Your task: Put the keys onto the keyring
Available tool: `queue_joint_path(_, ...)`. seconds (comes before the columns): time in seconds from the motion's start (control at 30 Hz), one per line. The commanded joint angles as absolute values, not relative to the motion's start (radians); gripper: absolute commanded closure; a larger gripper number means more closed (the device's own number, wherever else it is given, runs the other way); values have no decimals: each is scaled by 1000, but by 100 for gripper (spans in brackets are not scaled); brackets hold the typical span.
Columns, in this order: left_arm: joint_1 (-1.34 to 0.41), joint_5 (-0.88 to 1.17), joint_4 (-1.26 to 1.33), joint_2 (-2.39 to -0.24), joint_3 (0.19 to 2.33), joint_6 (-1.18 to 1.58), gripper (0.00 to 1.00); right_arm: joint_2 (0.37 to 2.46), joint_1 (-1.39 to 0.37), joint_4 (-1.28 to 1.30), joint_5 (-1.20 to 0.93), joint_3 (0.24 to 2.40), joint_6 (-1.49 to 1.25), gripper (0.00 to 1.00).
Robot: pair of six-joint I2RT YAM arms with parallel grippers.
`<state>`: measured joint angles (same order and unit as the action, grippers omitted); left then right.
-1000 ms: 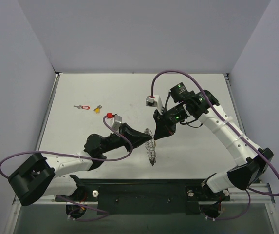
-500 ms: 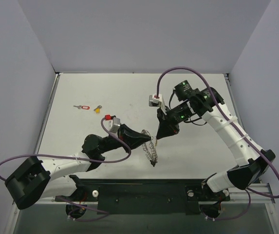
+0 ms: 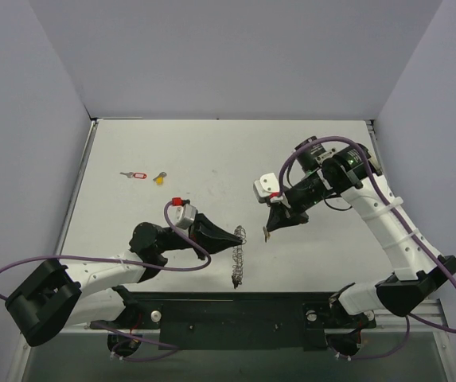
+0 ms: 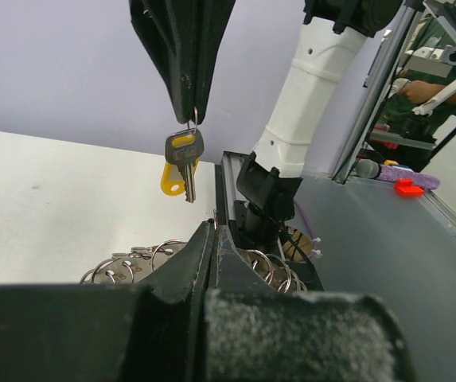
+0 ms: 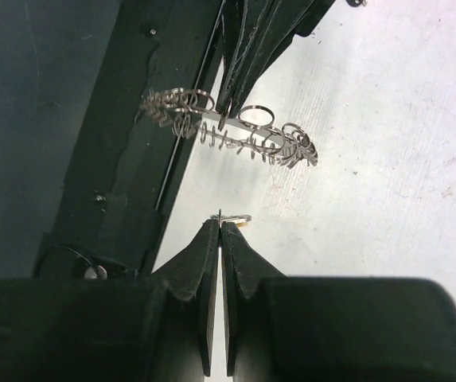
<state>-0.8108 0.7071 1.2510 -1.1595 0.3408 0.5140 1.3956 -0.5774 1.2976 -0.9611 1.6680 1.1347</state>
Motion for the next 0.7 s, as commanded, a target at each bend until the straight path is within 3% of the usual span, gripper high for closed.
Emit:
queue_joint_path(0.0, -807, 781, 1528, -1155, 357, 578, 100, 1365, -584, 1491, -1002, 1626, 1356, 100)
queue_joint_path(0.37, -788, 885, 1408, -1101, 423, 571, 100, 1338, -584, 1467, -1032, 1589, 1378, 100)
queue_joint_path(0.67, -790, 760, 1587, -1187, 426, 702, 100, 1328, -588, 1416, -1037, 1600, 1289, 100)
